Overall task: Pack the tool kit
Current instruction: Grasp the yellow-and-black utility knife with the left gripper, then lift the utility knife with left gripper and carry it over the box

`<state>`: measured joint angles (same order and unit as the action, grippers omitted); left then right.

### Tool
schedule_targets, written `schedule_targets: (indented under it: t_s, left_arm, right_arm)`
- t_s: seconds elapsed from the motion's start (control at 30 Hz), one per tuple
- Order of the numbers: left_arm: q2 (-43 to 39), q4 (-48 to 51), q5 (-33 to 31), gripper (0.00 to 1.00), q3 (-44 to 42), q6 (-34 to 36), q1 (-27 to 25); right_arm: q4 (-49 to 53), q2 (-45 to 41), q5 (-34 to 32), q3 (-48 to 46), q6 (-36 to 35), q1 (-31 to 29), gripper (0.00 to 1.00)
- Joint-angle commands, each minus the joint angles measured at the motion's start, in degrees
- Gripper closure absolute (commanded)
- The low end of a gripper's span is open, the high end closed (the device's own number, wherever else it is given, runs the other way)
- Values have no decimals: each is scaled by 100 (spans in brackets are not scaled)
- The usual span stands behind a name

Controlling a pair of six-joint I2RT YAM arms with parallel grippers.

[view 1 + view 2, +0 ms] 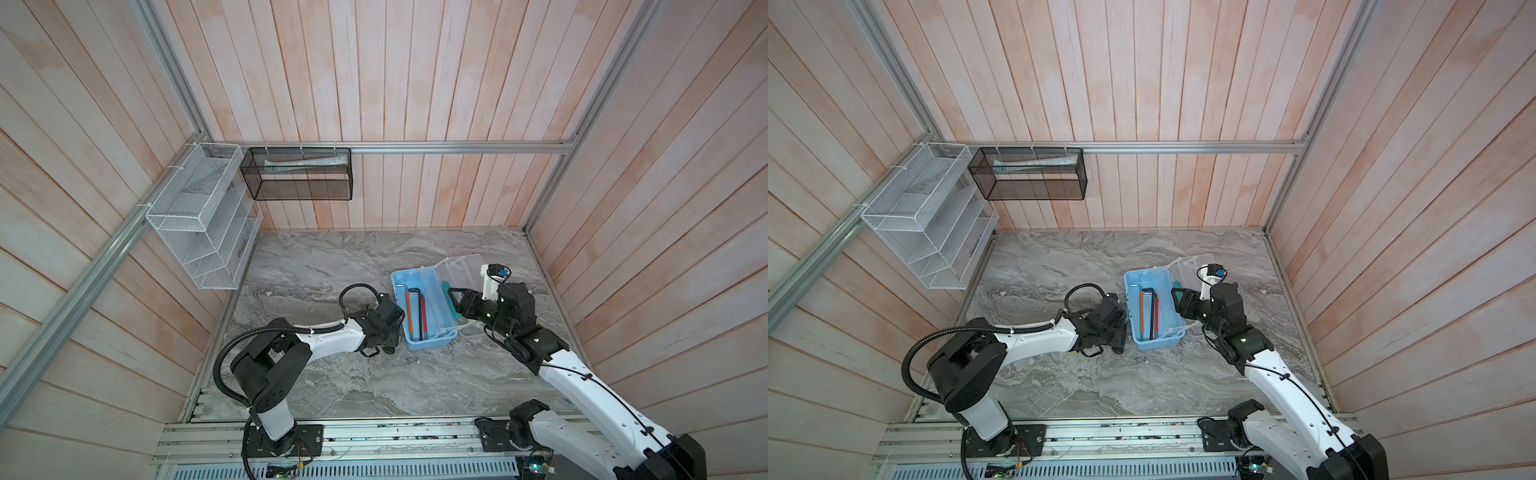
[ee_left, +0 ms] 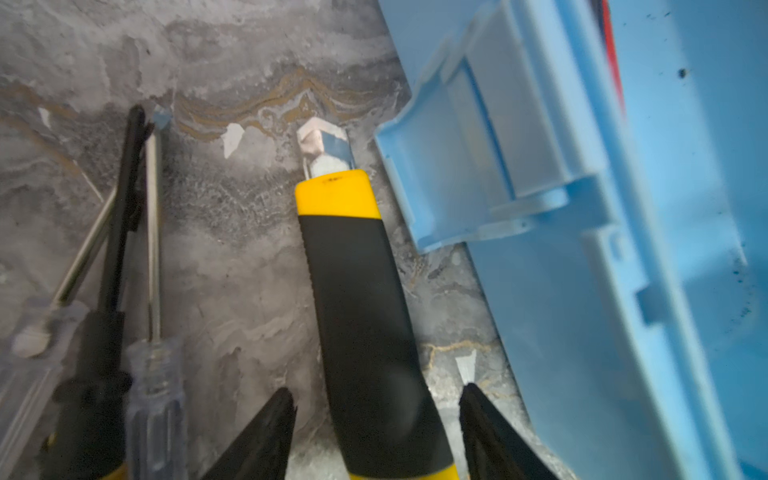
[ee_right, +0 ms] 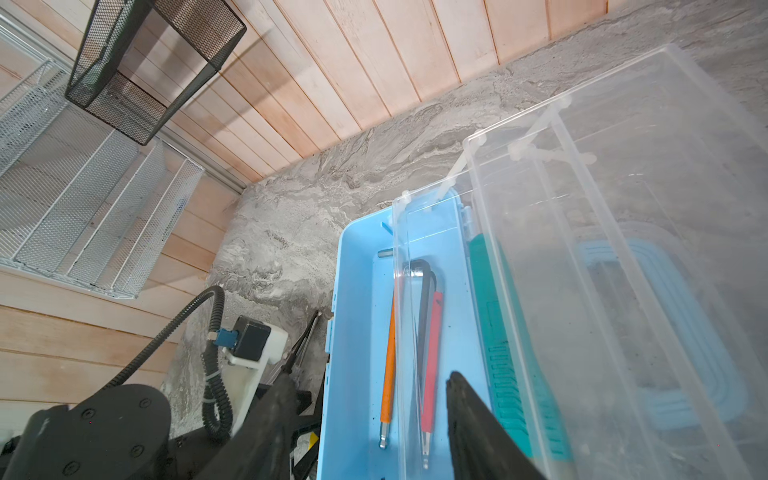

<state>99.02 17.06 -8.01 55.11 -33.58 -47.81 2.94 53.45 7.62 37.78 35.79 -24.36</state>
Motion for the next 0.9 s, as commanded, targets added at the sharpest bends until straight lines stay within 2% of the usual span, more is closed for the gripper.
schedule_targets:
  t_s: [0.0, 0.17, 0.4, 0.87]
  left_arm:
    - [130, -11, -265, 34, 174, 66, -52]
    - [253, 153, -606, 34, 226, 133, -98]
    - [429, 144, -684, 37, 245, 111, -101]
    - [430, 263, -746, 55, 152, 10, -104]
  right_arm:
    - [-110, -64, 33, -81, -20, -34, 43]
    - [-147, -115, 22, -164, -20, -34, 42]
    - [-228, -133, 37, -245, -11, -34, 42]
    - [-302, -138, 51, -302, -3, -35, 42]
